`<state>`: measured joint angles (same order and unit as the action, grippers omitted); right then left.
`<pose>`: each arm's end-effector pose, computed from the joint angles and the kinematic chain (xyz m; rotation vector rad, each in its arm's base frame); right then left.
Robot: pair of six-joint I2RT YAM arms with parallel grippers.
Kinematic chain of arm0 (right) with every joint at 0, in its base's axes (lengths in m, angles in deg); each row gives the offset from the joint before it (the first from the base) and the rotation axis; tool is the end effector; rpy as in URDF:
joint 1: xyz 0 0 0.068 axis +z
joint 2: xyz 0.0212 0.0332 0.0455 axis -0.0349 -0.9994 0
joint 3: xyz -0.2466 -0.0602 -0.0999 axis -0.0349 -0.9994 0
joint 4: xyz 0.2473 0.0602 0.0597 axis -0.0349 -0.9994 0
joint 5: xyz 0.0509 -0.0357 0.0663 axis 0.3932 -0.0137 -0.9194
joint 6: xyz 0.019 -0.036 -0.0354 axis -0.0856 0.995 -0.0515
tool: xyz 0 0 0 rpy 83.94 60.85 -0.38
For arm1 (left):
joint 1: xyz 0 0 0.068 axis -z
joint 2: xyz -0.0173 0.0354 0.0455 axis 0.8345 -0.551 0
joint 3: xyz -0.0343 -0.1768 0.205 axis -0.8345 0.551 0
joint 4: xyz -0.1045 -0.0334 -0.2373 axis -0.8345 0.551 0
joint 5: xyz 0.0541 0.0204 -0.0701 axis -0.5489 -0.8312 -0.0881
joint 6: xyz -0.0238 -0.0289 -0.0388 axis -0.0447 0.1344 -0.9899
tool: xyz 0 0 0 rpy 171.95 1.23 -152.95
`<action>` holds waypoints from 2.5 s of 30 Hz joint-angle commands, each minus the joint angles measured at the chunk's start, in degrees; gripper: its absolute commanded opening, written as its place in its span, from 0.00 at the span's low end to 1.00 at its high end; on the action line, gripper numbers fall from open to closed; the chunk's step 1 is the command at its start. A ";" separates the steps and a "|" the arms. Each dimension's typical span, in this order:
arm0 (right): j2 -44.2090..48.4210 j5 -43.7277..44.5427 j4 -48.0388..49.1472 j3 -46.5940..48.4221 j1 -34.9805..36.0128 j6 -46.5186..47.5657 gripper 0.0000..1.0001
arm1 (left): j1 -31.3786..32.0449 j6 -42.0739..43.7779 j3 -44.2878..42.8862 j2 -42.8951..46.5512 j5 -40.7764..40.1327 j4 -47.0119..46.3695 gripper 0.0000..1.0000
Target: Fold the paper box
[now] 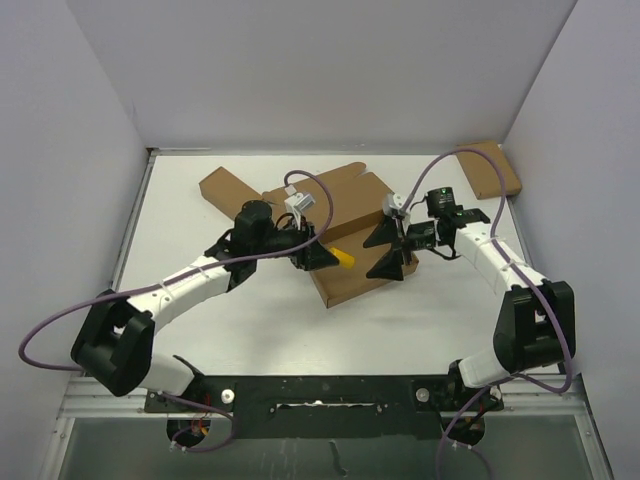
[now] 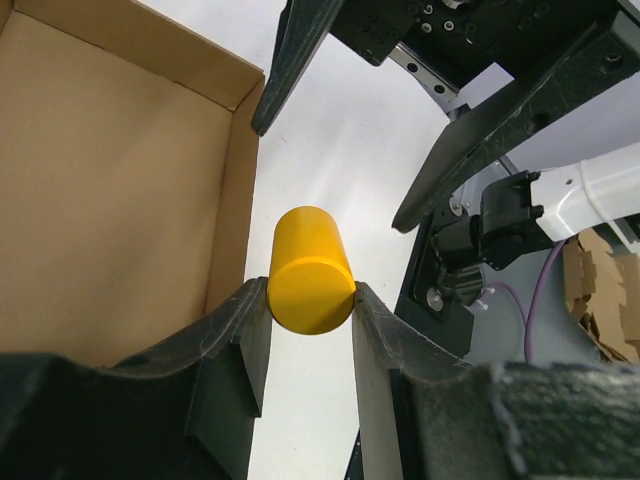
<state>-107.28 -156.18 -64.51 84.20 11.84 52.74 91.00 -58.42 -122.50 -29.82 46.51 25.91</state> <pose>0.2723 0.0820 0.2596 -1.2586 1.6150 1.2900 0.2466 -0.1968 0.2683 0.6268 1.9670 -1.3775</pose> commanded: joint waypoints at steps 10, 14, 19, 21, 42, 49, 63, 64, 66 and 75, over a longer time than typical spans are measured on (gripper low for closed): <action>0.09 4.26 5.01 0.32 6.07 -3.18 0.86 | 4.58 3.22 -5.53 -5.04 -1.93 -4.75 0.00; -0.64 6.14 4.91 0.73 7.63 -3.54 0.79 | 4.81 3.05 -5.61 -5.46 -1.88 -5.28 0.00; -1.00 6.47 3.96 1.50 8.59 -2.87 0.57 | 4.85 2.96 -5.22 -5.47 -2.11 -5.66 0.00; -0.93 6.29 3.47 1.61 8.91 -2.20 0.45 | 4.85 2.96 -5.03 -5.35 -2.30 -5.79 0.00; -5.68 24.01 3.63 5.83 8.56 -8.64 0.04 | -3.76 -4.71 4.38 4.92 -13.84 -6.56 0.59; -11.25 43.56 7.41 6.86 9.00 -14.86 0.06 | -8.22 -6.48 10.32 9.34 -18.39 -5.47 0.69; -18.26 53.30 9.10 9.36 10.62 -19.16 0.37 | -13.38 -15.93 12.51 8.39 -28.49 3.21 0.73; -18.19 53.30 9.19 9.37 10.55 -19.32 0.44 | -13.72 -16.53 12.74 8.34 -28.60 3.29 0.73; -17.83 52.21 9.08 9.37 10.50 -19.51 0.56 | -14.62 -17.72 13.51 8.17 -28.49 2.99 0.72; -12.64 42.50 7.90 9.57 7.62 -20.32 0.72 | -21.24 -22.31 14.56 4.74 -23.70 -1.61 0.68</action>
<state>-125.71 -106.25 -56.86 91.48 21.37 33.07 72.46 -77.94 -106.93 -23.22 20.74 28.90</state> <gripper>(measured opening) 0.713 0.689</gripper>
